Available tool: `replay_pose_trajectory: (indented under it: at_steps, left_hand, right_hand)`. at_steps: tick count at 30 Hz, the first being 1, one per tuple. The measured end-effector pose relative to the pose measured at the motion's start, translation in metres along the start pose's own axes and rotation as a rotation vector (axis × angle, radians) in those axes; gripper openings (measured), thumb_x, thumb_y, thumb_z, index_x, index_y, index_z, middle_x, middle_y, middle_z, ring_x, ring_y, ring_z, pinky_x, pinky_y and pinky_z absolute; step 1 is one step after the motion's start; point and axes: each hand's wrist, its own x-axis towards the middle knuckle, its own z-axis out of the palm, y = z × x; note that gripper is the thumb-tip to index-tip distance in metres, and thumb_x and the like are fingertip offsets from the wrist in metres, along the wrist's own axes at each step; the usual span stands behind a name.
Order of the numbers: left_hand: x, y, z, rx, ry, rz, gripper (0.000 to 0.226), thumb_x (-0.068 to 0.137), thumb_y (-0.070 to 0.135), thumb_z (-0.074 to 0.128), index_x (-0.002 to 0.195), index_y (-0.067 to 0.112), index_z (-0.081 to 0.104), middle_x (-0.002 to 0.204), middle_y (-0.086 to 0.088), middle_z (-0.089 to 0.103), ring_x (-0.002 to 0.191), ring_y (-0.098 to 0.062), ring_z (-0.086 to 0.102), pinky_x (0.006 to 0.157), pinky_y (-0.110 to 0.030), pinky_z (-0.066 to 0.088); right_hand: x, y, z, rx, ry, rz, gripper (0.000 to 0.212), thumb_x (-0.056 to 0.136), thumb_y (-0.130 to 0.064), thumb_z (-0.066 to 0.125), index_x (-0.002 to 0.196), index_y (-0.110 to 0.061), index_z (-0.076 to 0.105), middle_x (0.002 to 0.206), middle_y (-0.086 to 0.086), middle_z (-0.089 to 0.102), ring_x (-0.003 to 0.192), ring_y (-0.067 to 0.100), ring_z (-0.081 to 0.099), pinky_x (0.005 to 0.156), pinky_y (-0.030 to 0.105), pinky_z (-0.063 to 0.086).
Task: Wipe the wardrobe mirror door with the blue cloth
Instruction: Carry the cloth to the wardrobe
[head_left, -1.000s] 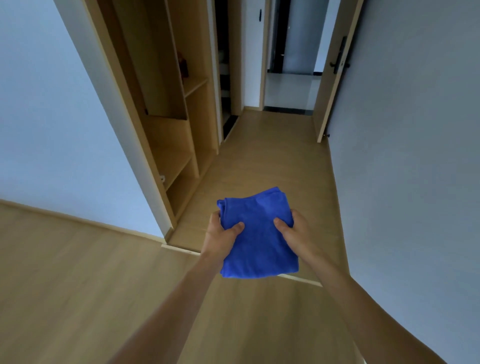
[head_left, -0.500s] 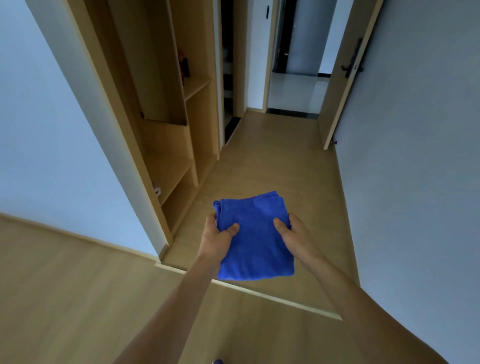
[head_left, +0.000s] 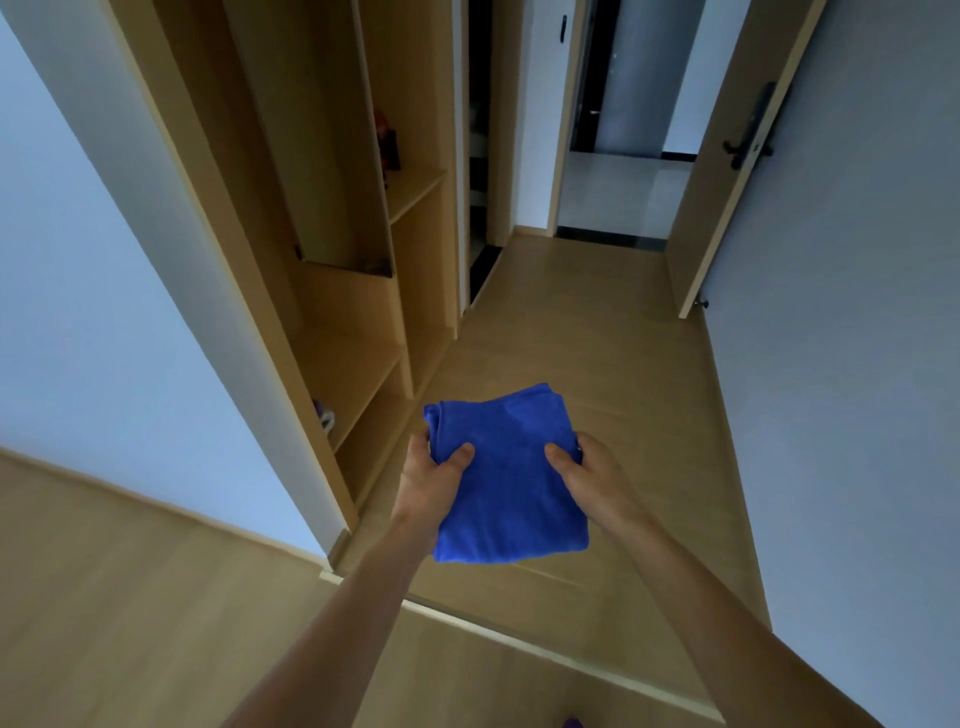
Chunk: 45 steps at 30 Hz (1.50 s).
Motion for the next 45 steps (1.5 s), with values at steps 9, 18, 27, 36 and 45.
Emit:
replay_pose_trajectory:
  at_steps: [9,18,27,36,45]
  left_hand:
    - [0.092,0.011,0.041,-0.011,0.102,0.001,0.030,0.103,0.024,0.058,0.131,0.020,0.050,0.118,0.000,0.063,0.099,-0.013,0.064,0.070,-0.024,0.050]
    - [0.191,0.045,0.099,-0.043,0.208,0.008,0.032,0.100,0.021,0.063,0.127,0.028,0.049,0.120,0.004,0.063,0.103,-0.013,0.065,0.073,-0.026,0.051]
    - [0.265,0.058,0.127,-0.042,0.254,-0.015,0.033,0.101,0.018,0.061,0.131,0.022,0.050,0.119,0.001,0.062,0.102,-0.014,0.064,0.070,-0.023,0.050]
    - [0.395,0.081,0.106,-0.081,0.283,0.031,0.029,0.100,0.013,0.061,0.127,0.022,0.054,0.115,0.003,0.065,0.100,-0.013,0.067,0.074,-0.024,0.053]
    - [0.482,0.105,0.084,-0.068,0.281,0.009,0.031,0.097,0.015,0.066,0.124,0.024,0.053,0.111,0.006,0.066,0.095,-0.010,0.067,0.068,-0.021,0.051]
  right_hand:
    - [0.117,-0.011,-0.016,0.015,-0.087,-0.029,0.022,0.098,-0.038,0.058,0.110,-0.020,0.064,0.104,-0.007,0.071,0.096,0.014,0.068,0.091,0.043,0.055]
    - [0.243,-0.035,-0.054,0.011,-0.179,-0.115,0.017,0.099,-0.036,0.058,0.105,-0.021,0.062,0.099,-0.006,0.069,0.090,0.011,0.067,0.075,0.028,0.050]
    - [0.331,-0.045,-0.060,-0.012,-0.224,-0.143,0.014,0.101,-0.035,0.053,0.105,-0.023,0.060,0.099,-0.007,0.068,0.089,0.011,0.066,0.075,0.029,0.051]
    - [0.444,-0.091,-0.022,-0.063,-0.238,-0.168,0.014,0.100,-0.032,0.053,0.111,-0.024,0.058,0.102,-0.009,0.068,0.091,0.008,0.065,0.079,0.029,0.051]
    - [0.525,-0.130,0.006,-0.063,-0.251,-0.166,0.011,0.099,-0.027,0.056,0.109,-0.024,0.059,0.101,-0.007,0.068,0.091,0.009,0.066,0.076,0.027,0.050]
